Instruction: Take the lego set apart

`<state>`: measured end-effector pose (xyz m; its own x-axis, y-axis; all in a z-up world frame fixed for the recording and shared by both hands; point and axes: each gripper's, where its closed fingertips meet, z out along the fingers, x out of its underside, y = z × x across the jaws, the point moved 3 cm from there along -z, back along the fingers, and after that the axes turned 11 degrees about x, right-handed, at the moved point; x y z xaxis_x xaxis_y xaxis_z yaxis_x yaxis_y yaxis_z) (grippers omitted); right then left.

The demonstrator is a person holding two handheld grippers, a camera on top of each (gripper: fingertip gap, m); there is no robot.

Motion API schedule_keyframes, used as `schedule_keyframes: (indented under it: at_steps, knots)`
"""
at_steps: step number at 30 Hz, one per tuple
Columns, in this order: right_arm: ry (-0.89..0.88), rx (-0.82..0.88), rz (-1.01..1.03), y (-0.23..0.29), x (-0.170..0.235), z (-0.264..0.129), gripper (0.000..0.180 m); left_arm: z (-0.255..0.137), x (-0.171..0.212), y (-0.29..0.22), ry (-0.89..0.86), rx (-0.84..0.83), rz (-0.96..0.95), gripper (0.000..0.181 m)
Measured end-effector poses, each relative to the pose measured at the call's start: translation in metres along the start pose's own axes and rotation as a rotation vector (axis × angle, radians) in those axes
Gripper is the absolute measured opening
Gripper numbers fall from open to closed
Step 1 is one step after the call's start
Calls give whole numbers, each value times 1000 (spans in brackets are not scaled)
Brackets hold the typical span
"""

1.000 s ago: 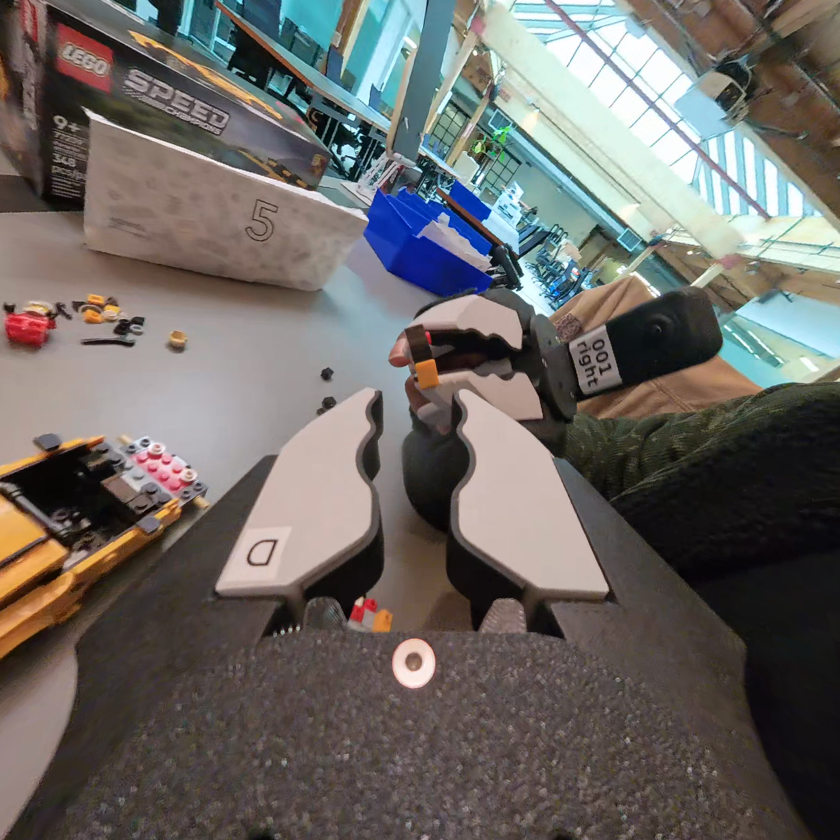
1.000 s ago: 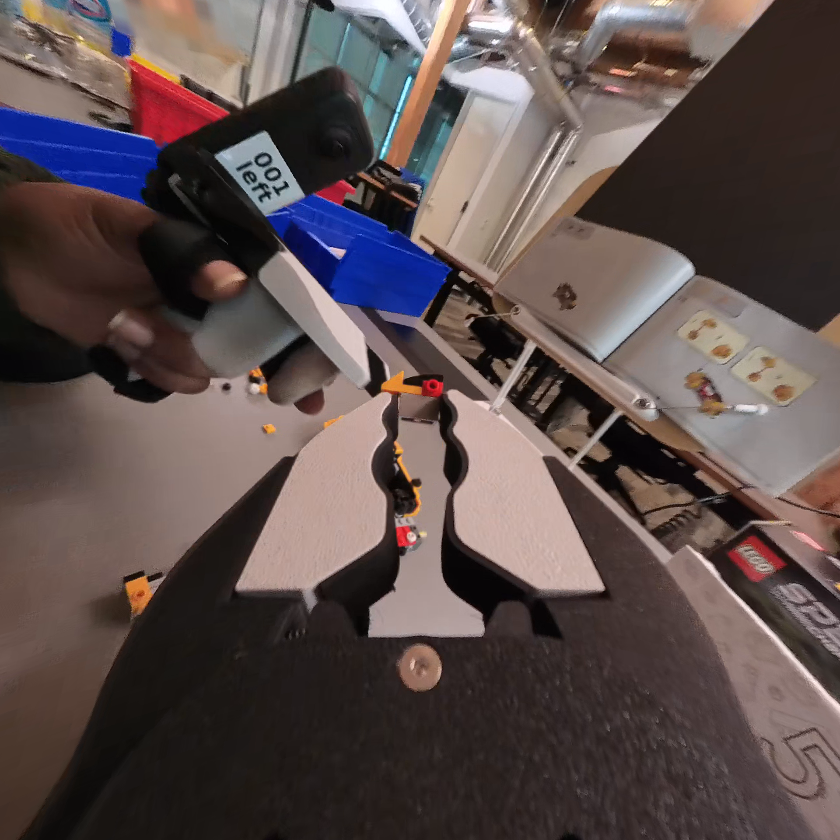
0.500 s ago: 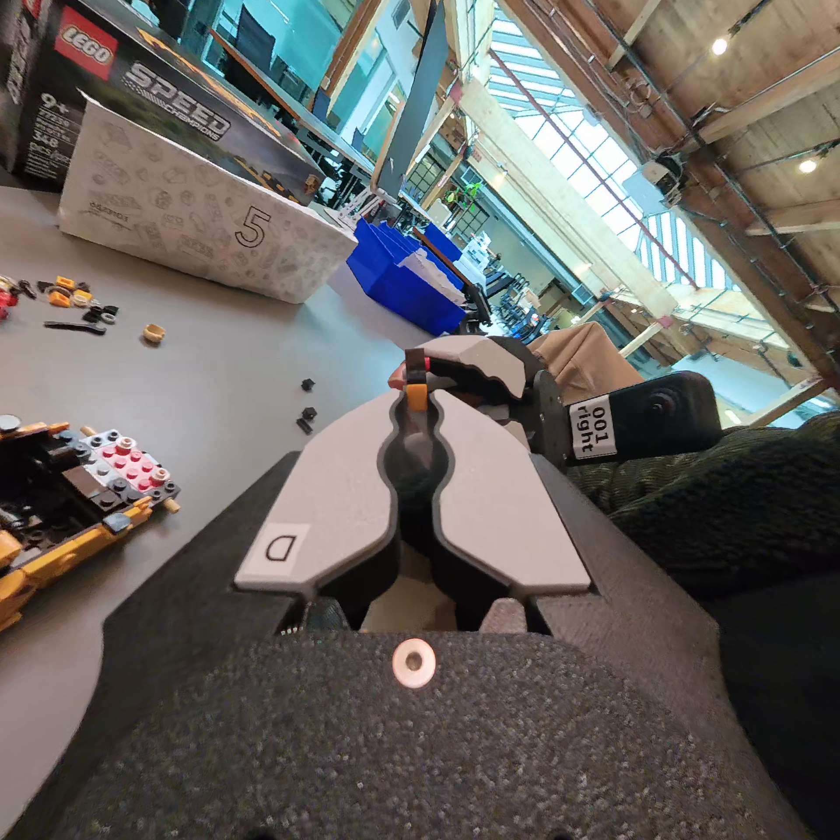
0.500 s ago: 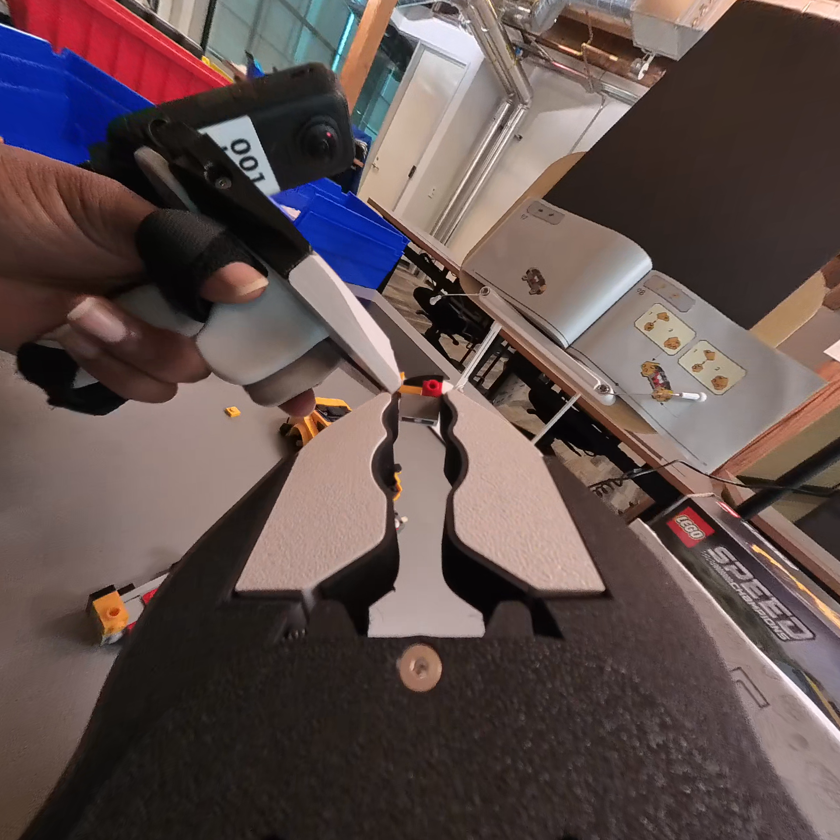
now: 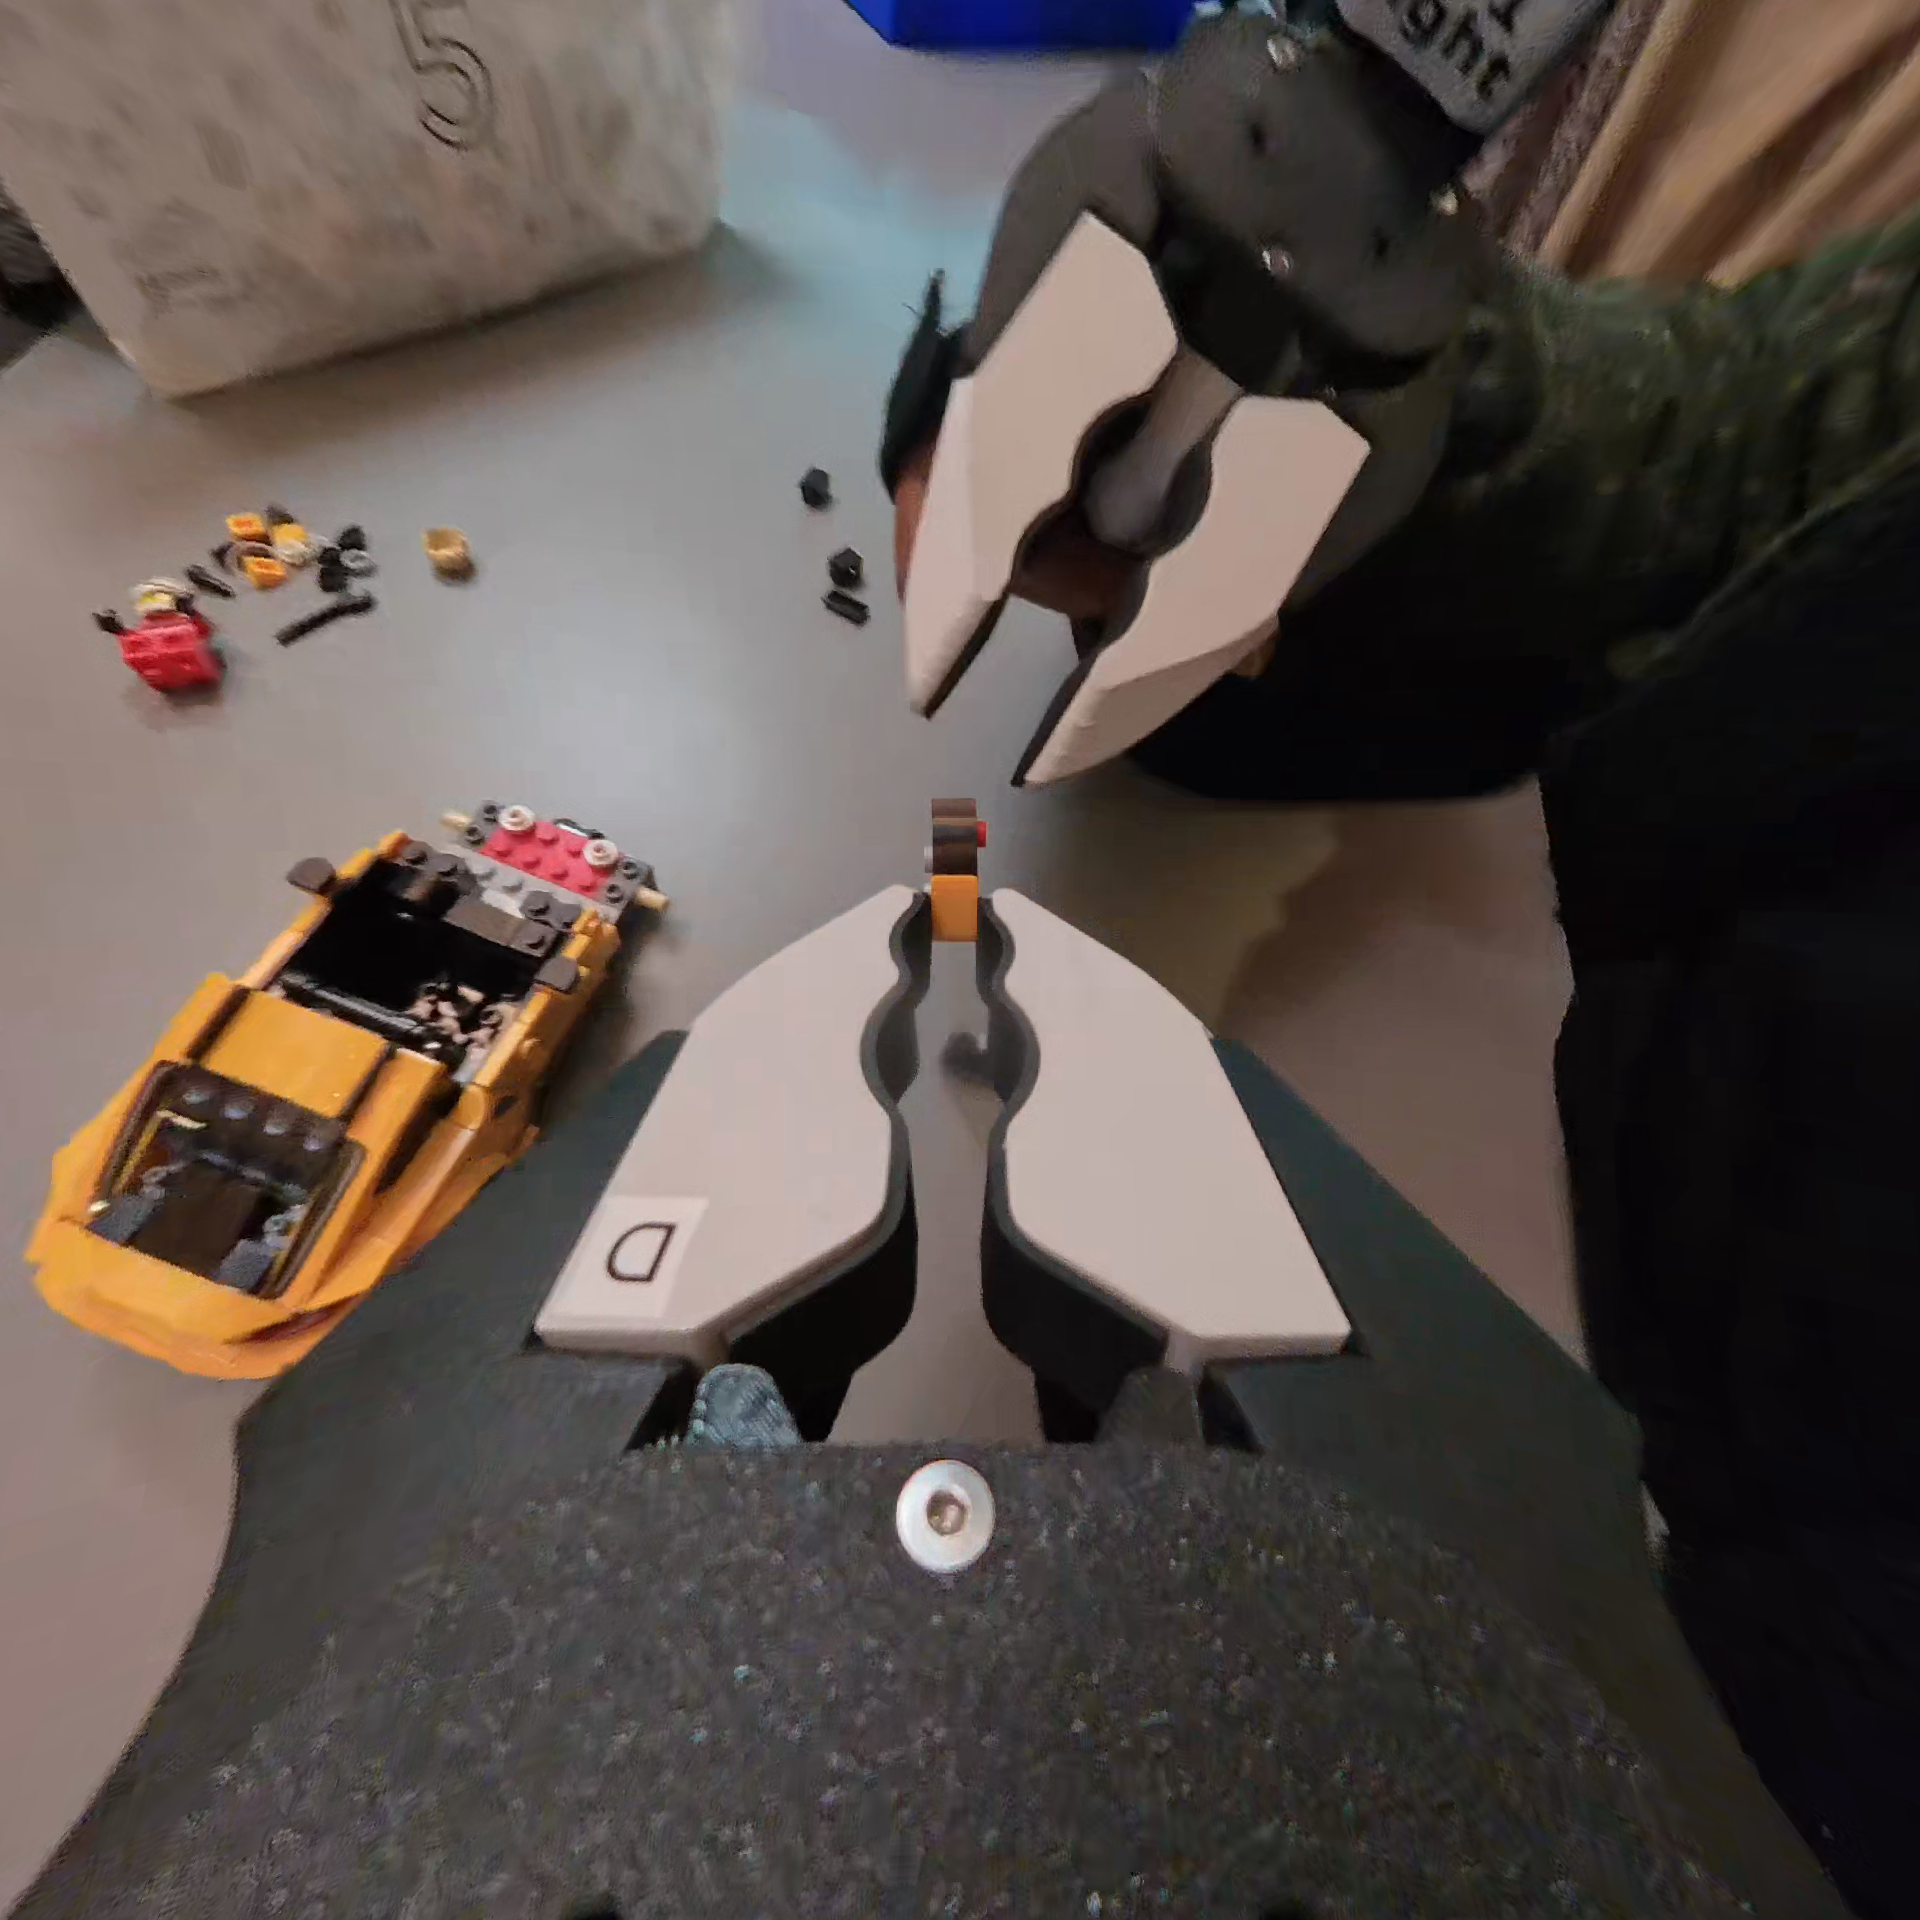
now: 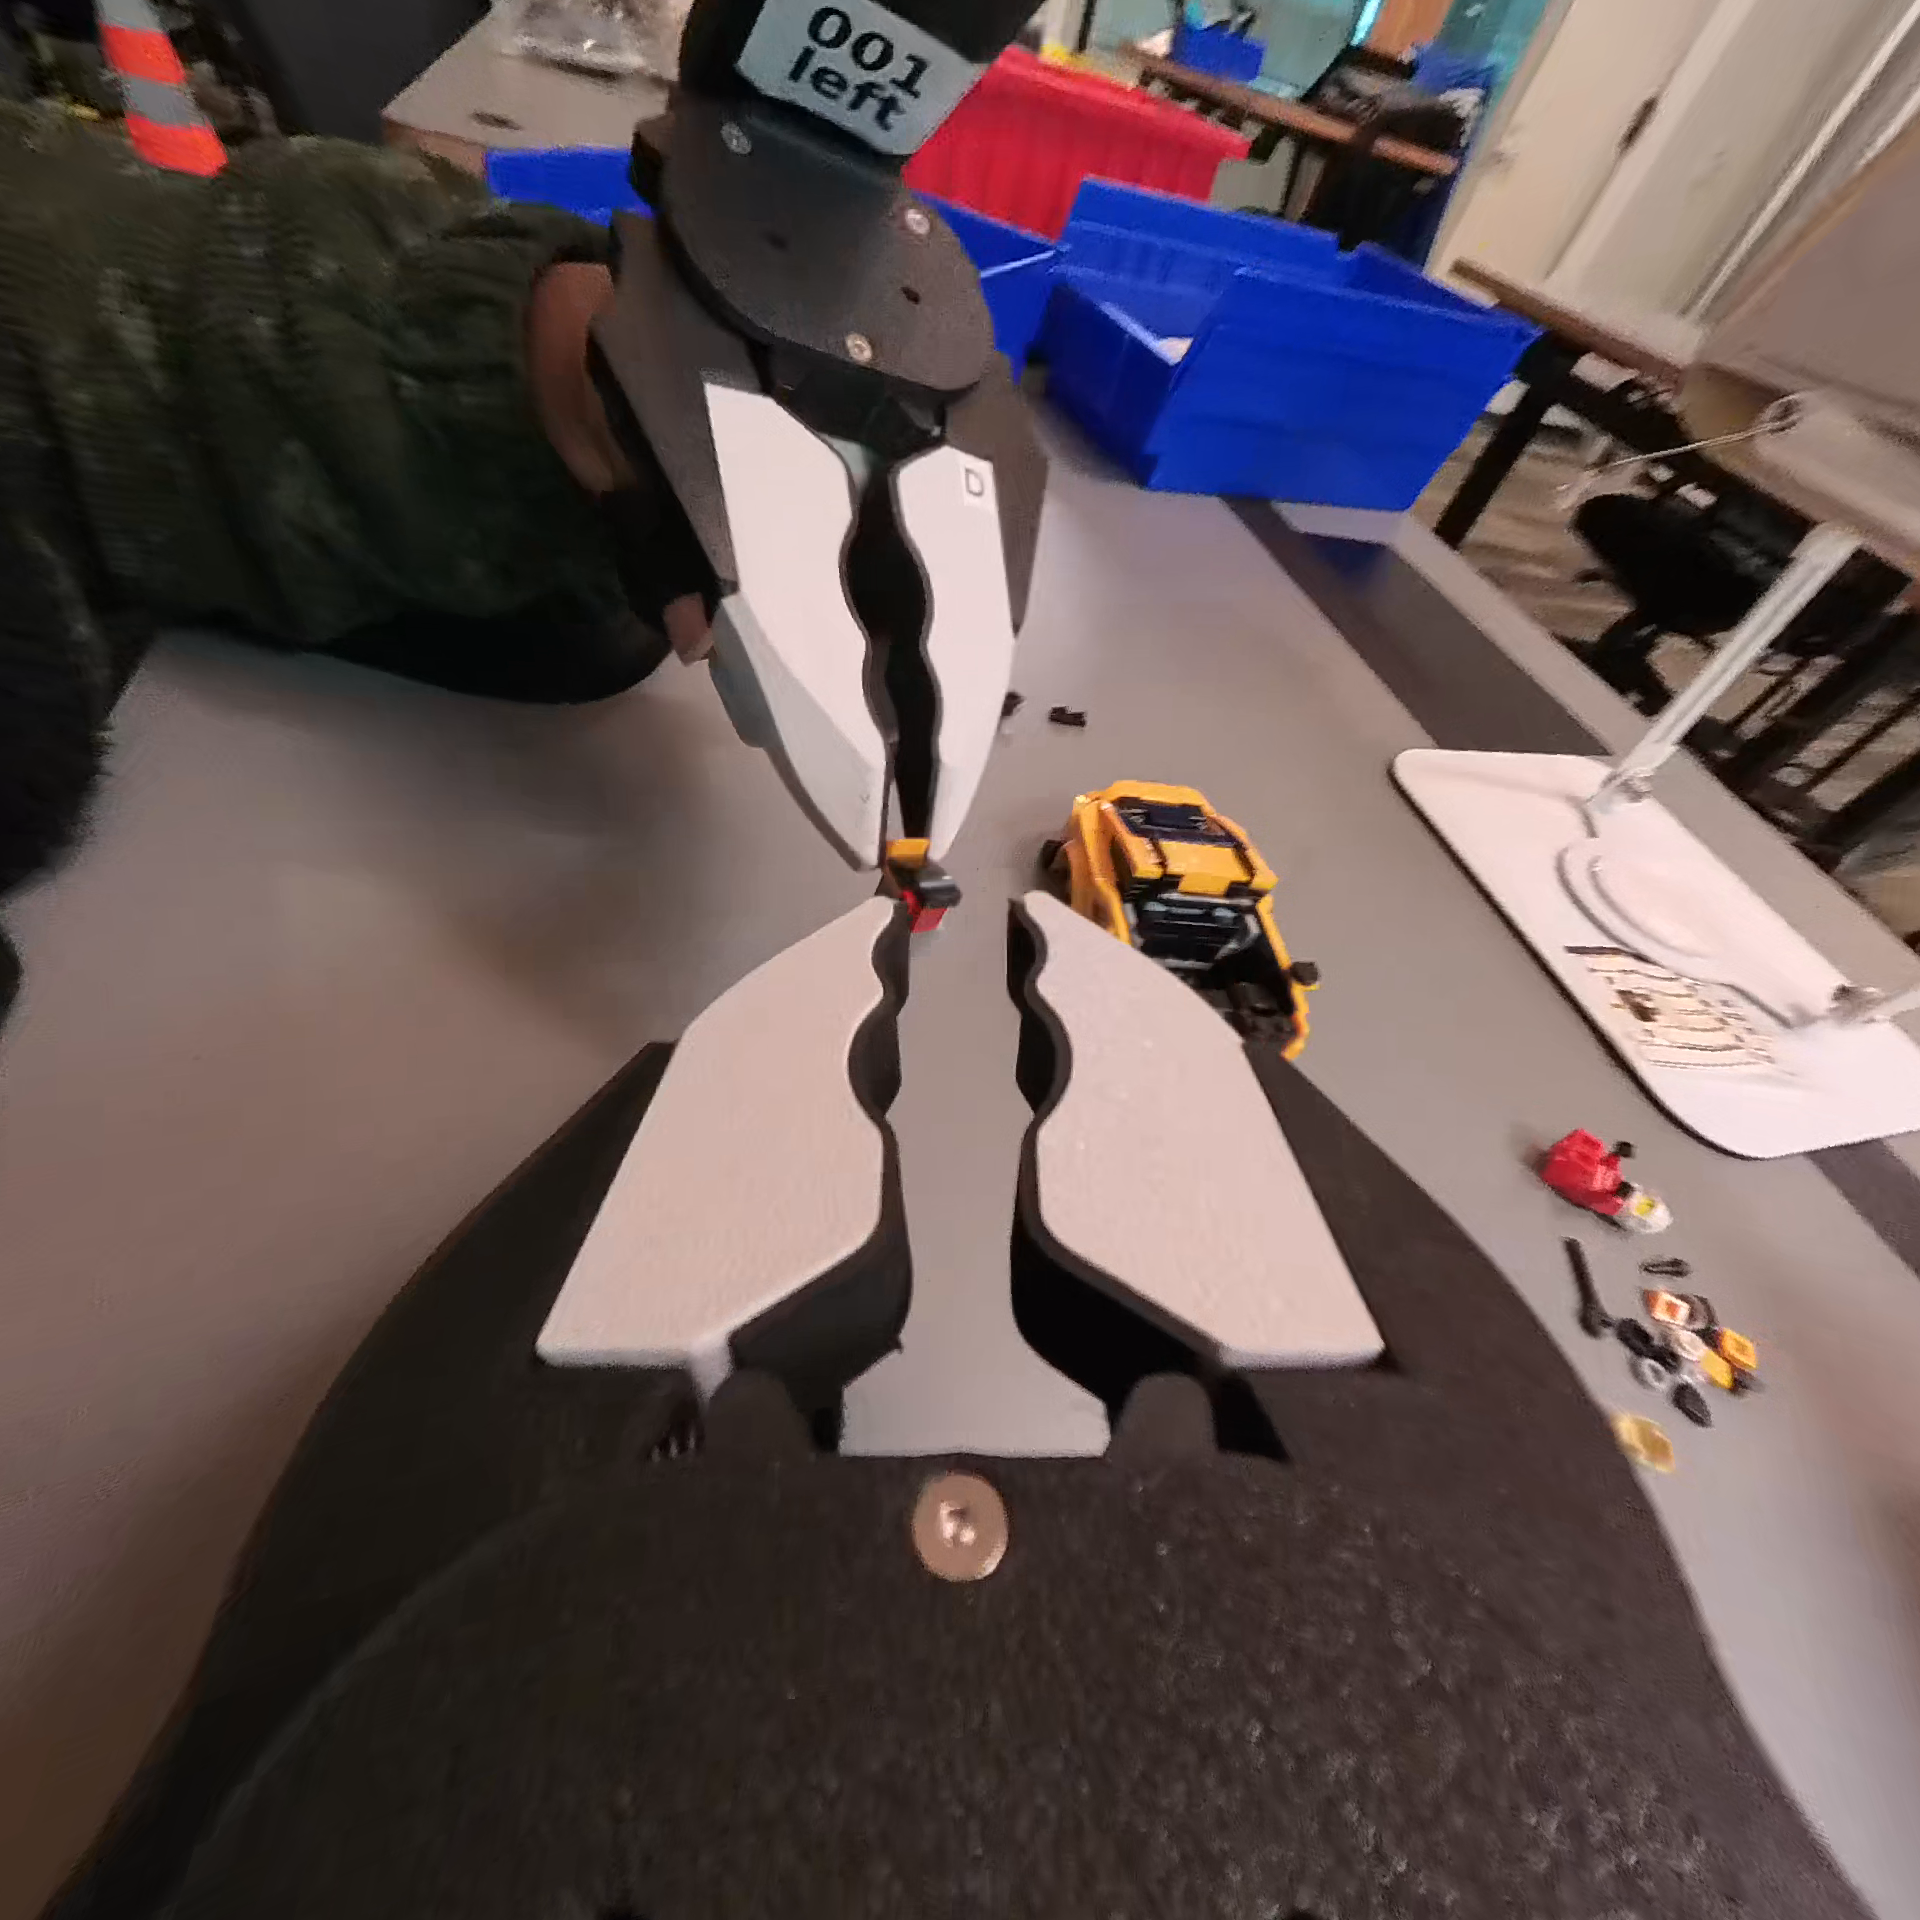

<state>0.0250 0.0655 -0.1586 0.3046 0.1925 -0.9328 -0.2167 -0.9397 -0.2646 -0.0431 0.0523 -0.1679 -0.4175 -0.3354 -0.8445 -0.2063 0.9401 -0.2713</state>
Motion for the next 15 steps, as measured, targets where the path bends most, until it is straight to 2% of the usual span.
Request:
schedule_keyframes:
  at_steps: [6,12,15]
  knots:
    - [133,-180,7,22,19,7,17,13,11,-9,119,20,83,8]
    - [153,-230,27,29,22,9,11,16,16,-15,175,20,127,8]
    - [134,-225,67,27,19,9,10,14,13,-14,142,18,126,8]
